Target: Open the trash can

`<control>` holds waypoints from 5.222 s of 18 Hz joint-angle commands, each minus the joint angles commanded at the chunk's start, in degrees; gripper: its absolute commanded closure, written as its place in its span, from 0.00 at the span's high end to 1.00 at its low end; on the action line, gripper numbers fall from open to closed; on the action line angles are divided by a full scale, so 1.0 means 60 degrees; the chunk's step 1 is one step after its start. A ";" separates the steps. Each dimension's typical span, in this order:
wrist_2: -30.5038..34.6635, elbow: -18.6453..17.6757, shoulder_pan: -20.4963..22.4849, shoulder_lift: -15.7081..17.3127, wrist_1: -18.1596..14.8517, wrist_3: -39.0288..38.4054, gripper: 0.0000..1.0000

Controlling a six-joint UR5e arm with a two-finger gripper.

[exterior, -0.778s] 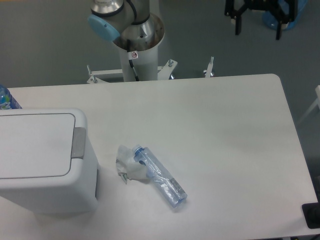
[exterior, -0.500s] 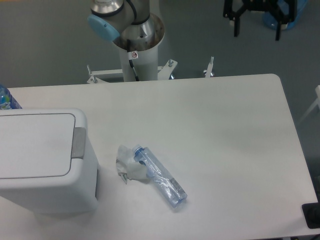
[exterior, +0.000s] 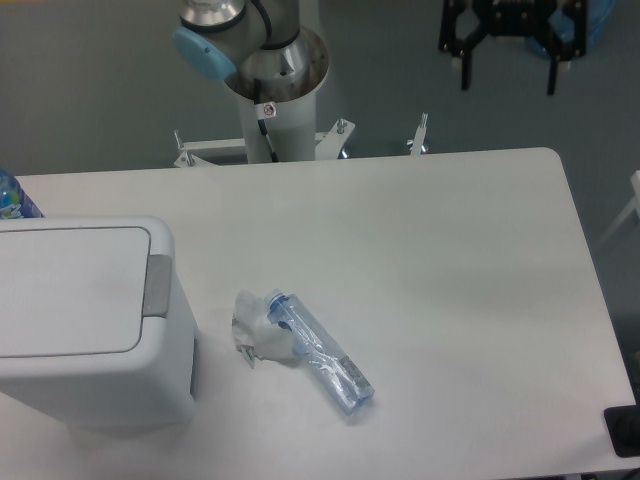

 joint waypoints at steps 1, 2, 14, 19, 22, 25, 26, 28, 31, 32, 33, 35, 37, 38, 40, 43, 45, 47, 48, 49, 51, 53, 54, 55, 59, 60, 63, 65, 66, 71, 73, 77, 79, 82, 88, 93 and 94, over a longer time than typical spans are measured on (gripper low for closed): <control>0.0000 -0.0058 -0.0205 -0.0059 0.0161 -0.0382 1.00; 0.0000 -0.0073 -0.0424 -0.0132 0.0323 -0.0691 1.00; -0.0014 -0.0366 -0.2373 -0.0865 0.1672 -0.3930 1.00; -0.0015 -0.0366 -0.3062 -0.1011 0.1686 -0.5188 1.00; -0.0015 -0.0366 -0.3501 -0.1157 0.1686 -0.5688 1.00; -0.0015 -0.0352 -0.3838 -0.1231 0.1686 -0.5718 1.00; -0.0029 -0.0352 -0.3941 -0.1260 0.1686 -0.5718 1.00; -0.0029 -0.0352 -0.4088 -0.1348 0.1686 -0.5733 1.00; -0.0029 -0.0308 -0.4219 -0.1348 0.1701 -0.5893 1.00; -0.0029 -0.0308 -0.4293 -0.1377 0.1788 -0.6053 1.00; -0.0029 -0.0308 -0.4381 -0.1421 0.1891 -0.6214 1.00; -0.0029 -0.0337 -0.4513 -0.1494 0.2037 -0.6377 1.00; -0.0029 -0.0293 -0.4616 -0.1553 0.2097 -0.6537 1.00; -0.0044 -0.0293 -0.4630 -0.1568 0.2169 -0.6640 1.00; -0.0029 -0.0322 -0.4820 -0.1670 0.2418 -0.6991 1.00; -0.0029 -0.0323 -0.4938 -0.1773 0.2697 -0.7109 1.00; -0.0029 -0.0293 -0.5142 -0.1860 0.2785 -0.7110 1.00; -0.0029 -0.0293 -0.5303 -0.2006 0.2931 -0.7095 1.00; -0.0029 -0.0264 -0.5362 -0.2022 0.2961 -0.7095 1.00; -0.0029 -0.0264 -0.5392 -0.2037 0.2975 -0.7095 1.00; -0.0029 -0.0293 -0.5407 -0.2037 0.2976 -0.7081 1.00; -0.0029 -0.0293 -0.5421 -0.2051 0.2976 -0.7066 1.00; -0.0029 -0.0293 -0.5422 -0.2051 0.2976 -0.7051 1.00; -0.0029 -0.0308 -0.5422 -0.2051 0.2976 -0.7051 1.00; -0.0015 -0.0337 -0.5422 -0.2066 0.2976 -0.7051 1.00; -0.0015 -0.0337 -0.5422 -0.2066 0.2976 -0.7051 1.00; 0.0000 -0.0337 -0.5509 -0.2110 0.2976 -0.7080 1.00; 0.0000 -0.0352 -0.5509 -0.2110 0.2976 -0.7080 1.00; 0.0000 -0.0352 -0.5509 -0.2110 0.2976 -0.7080 1.00; 0.0000 -0.0352 -0.5509 -0.2110 0.2976 -0.7080 1.00; 0.0000 -0.0352 -0.5509 -0.2110 0.2976 -0.7066 1.00; 0.0000 -0.0352 -0.5509 -0.2168 0.2990 -0.7066 1.00; 0.0000 -0.0352 -0.5509 -0.2169 0.2990 -0.7051 1.00; 0.0000 -0.0352 -0.5524 -0.2169 0.2990 -0.7066 1.00; 0.0000 -0.0366 -0.5524 -0.2169 0.2990 -0.7051 1.00; 0.0000 -0.0366 -0.5524 -0.2183 0.2990 -0.7051 1.00; 0.0000 -0.0366 -0.5524 -0.2183 0.2990 -0.7051 1.00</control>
